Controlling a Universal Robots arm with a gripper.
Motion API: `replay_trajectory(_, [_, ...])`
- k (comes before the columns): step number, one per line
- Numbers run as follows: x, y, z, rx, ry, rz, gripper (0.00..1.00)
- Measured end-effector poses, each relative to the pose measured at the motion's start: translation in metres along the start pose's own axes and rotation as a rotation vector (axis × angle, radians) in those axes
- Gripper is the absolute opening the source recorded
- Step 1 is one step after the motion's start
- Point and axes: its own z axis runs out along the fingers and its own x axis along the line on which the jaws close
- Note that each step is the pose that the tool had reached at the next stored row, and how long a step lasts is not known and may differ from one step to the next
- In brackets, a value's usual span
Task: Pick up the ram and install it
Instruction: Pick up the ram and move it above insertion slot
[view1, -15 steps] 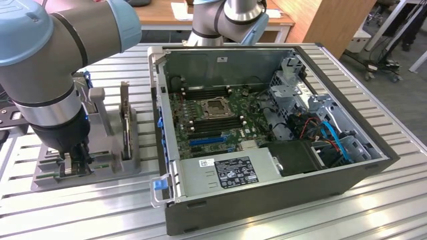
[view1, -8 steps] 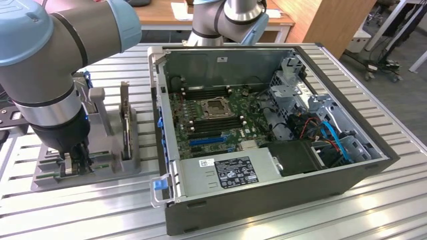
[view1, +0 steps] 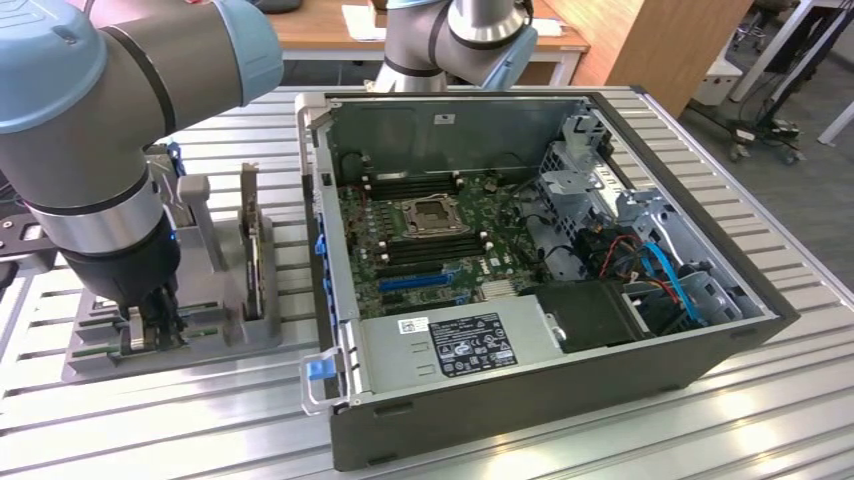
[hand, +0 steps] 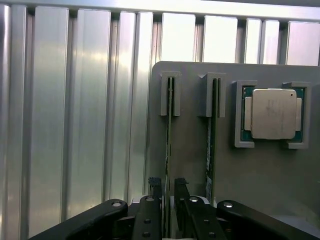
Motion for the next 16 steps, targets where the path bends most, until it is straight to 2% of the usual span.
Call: replay_trajectory(16, [0.0,0.0,-0.0009,0.0,0.0,0.0,0.25])
